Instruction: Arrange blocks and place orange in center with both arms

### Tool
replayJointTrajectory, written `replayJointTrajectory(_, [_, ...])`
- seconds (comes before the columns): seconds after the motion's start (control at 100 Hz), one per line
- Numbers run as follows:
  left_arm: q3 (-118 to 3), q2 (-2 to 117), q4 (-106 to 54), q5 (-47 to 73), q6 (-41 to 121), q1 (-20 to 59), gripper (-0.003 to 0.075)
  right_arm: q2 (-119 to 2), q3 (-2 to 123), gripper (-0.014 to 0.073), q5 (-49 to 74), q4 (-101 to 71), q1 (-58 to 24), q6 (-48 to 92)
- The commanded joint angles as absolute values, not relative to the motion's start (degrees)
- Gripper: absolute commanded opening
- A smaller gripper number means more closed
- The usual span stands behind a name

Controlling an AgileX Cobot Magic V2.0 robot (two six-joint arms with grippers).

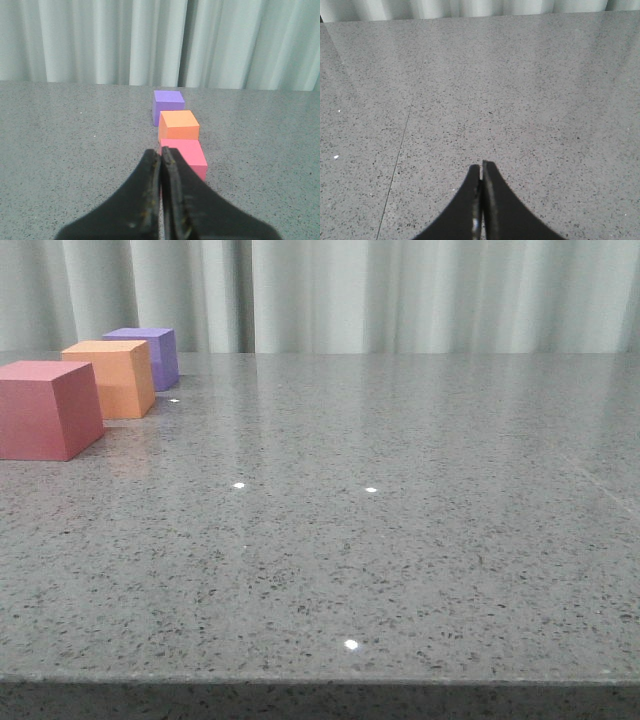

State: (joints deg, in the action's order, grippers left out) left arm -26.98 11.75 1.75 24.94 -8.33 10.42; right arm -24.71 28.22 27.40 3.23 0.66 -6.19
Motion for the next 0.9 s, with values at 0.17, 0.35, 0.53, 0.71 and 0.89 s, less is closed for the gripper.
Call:
replayJointTrajectory(0.17, [-28.4, 12.4, 1.2, 20.5, -8.3, 10.3, -0.0019, -24.9, 29.8, -0.0066, 22.7, 3.4, 1.0, -5.7])
replayJointTrajectory(0.35, [-28.4, 12.4, 1.2, 20.5, -8.3, 10.3, -0.0019, -24.9, 29.8, -0.0066, 22.7, 3.4, 1.0, -5.7])
replayJointTrajectory(0.53, [-26.2, 12.1, 4.4, 17.5, -8.3, 10.2, -0.0019, -24.9, 29.8, -0.0066, 22.7, 3.4, 1.0, -5.7])
replayJointTrajectory(0.71, [-18.7, 8.7, 6.5, 7.3, -8.3, 6.2, -0.0019, -24.9, 29.8, -0.0066, 22.7, 3.4, 1.0, -5.7])
replayJointTrajectory(0.89, [-11.1, 2.6, 6.5, 5.0, -8.3, 0.2, -0.0019, -24.9, 29.8, -0.0066, 22.7, 3.4, 1.0, -5.7])
